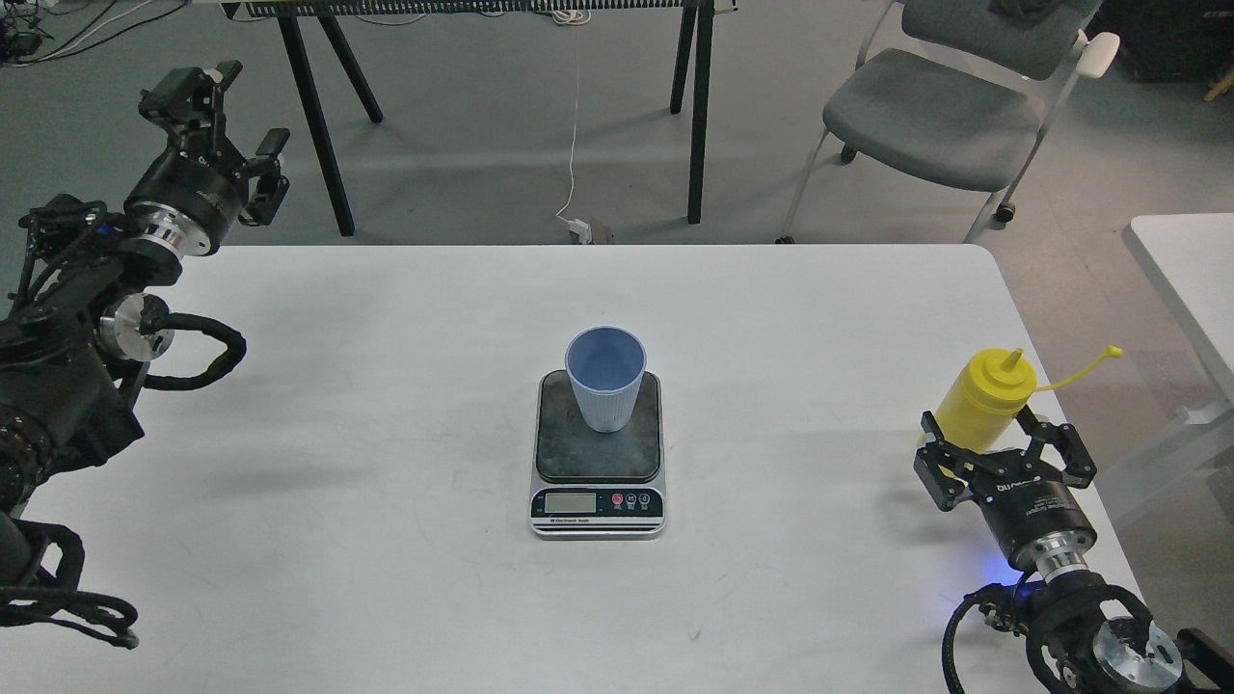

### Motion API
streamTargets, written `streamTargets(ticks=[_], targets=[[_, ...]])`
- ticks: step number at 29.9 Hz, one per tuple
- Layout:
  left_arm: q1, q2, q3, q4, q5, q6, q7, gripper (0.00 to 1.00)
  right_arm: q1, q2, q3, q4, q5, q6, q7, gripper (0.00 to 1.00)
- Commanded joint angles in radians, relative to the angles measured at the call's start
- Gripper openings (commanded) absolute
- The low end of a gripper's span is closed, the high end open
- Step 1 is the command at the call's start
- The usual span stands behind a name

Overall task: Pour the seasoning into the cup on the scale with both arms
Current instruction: 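Lower the yellow bottle back onto the table with the right gripper, then open the right gripper and release the bottle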

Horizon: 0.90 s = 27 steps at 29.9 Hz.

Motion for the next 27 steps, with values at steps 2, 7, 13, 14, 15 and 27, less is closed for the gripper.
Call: streamTargets(ticks=[2,7,13,14,15,27], targets=[[-0.002,0.000,-0.001,0.000,0.000,0.000,0.000,0.80,-0.033,-0.002,-0.002,0.029,0.000,0.000,0.000,0.99],[-0.002,0.000,-0.002,0.000,0.000,0.000,0.000,0.80,-0.070,-0.006,-0.001,0.055,0.000,0.000,0.000,0.99],[-0.004,0.001,-0.002,0.000,0.000,0.000,0.000,0.80,-0.104,-0.007,0.002,0.080,0.000,0.000,0.000,0.99],[-0.004,0.001,-0.002,0.000,0.000,0.000,0.000,0.80,-0.109,-0.009,0.002,0.083,0.000,0.000,0.001,0.99],[-0.005,0.001,-0.002,0.000,0.000,0.000,0.000,0.80,-0.110,-0.009,0.002,0.086,0.000,0.000,0.001,0.99],[-0.004,0.000,-0.003,0.000,0.000,0.000,0.000,0.80,-0.207,-0.094,0.015,0.147,0.000,0.000,0.000,0.99]])
